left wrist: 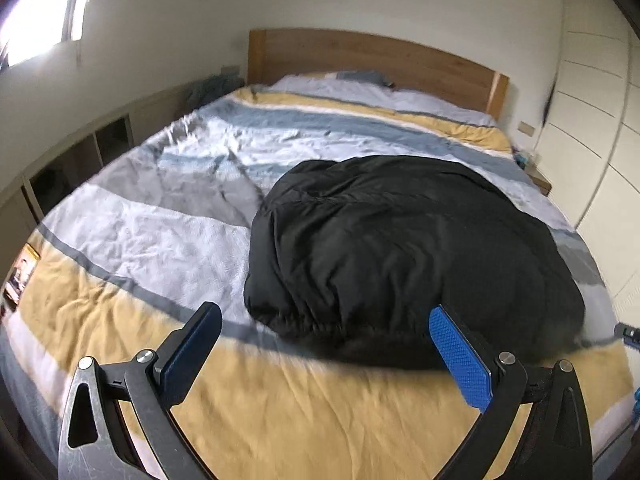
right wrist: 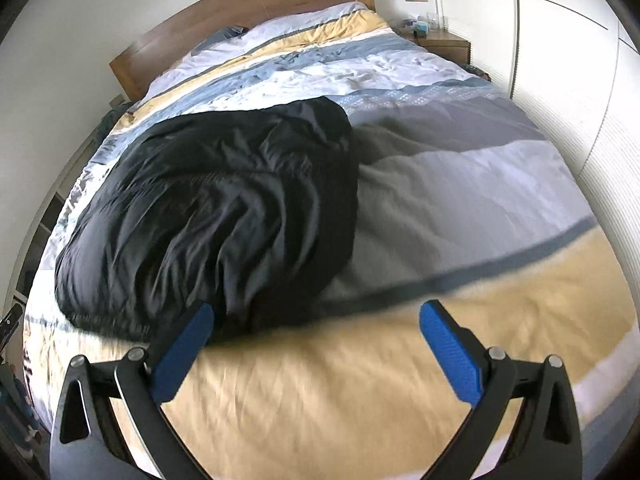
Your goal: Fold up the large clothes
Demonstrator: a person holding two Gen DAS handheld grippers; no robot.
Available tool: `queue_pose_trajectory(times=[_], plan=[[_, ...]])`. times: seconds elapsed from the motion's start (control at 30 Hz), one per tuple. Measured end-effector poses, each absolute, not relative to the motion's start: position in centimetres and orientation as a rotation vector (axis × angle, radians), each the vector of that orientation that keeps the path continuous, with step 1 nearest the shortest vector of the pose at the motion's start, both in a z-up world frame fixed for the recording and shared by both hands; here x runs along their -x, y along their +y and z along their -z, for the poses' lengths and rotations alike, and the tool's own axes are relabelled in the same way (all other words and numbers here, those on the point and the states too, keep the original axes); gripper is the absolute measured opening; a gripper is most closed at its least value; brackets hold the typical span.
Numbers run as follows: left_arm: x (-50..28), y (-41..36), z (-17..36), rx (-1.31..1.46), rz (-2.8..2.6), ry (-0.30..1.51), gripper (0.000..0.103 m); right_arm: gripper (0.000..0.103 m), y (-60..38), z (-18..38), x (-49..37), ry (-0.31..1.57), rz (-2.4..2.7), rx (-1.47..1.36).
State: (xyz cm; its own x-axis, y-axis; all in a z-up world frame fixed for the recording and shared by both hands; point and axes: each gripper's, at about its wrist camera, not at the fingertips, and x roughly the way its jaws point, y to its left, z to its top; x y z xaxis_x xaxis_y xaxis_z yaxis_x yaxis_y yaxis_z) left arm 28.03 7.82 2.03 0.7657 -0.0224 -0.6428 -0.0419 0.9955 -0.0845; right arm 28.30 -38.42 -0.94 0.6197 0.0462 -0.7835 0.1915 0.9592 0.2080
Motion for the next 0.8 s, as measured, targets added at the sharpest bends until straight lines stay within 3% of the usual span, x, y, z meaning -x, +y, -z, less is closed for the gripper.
queue_pose_trajectory(times=[0.4,0.8], plan=[[-18.9,5.8,-5.3,0.024,0.013,0.562,0.102,0.103,-35.7,-1.2,-18.8,0.869,0.069,-0.214],[-17.5,6.0,-4.9,0.008,0.012,0.540,0.102,0.103,-34.3,-1.2,-16.1,0.865,0.049,-0.217]])
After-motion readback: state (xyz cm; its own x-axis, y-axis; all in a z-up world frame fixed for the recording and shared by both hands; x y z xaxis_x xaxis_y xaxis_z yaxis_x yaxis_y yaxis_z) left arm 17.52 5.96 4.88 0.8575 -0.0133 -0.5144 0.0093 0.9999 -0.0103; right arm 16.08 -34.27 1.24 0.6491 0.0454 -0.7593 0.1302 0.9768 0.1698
